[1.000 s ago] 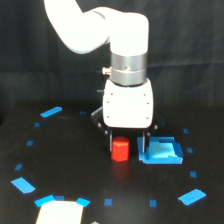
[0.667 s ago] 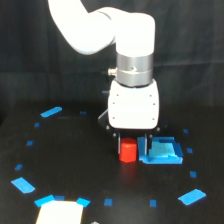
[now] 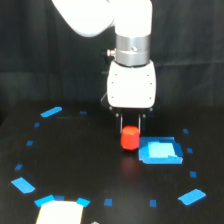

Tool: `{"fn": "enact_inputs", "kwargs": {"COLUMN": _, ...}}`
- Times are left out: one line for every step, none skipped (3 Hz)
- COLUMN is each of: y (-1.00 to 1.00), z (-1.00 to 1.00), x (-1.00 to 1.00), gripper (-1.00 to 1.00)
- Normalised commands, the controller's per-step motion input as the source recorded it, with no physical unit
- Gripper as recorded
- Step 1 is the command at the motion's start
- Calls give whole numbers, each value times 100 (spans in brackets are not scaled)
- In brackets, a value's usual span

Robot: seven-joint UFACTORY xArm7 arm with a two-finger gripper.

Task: Pick up the red object from the table

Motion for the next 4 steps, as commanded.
{"fn": "enact_inputs", "kwargs": {"y": 100, "z": 100, "x": -19, "gripper": -94}}
{"fn": "enact_inputs", "kwargs": {"y": 100, "z": 100, "x": -2, "gripper": -100}}
{"fn": "enact_inputs", "kwargs": {"y": -100, "z": 100, "x": -94, "gripper": -54}}
{"fn": "enact_inputs", "kwargs": {"y": -100, "z": 100, "x": -92, "gripper": -96}}
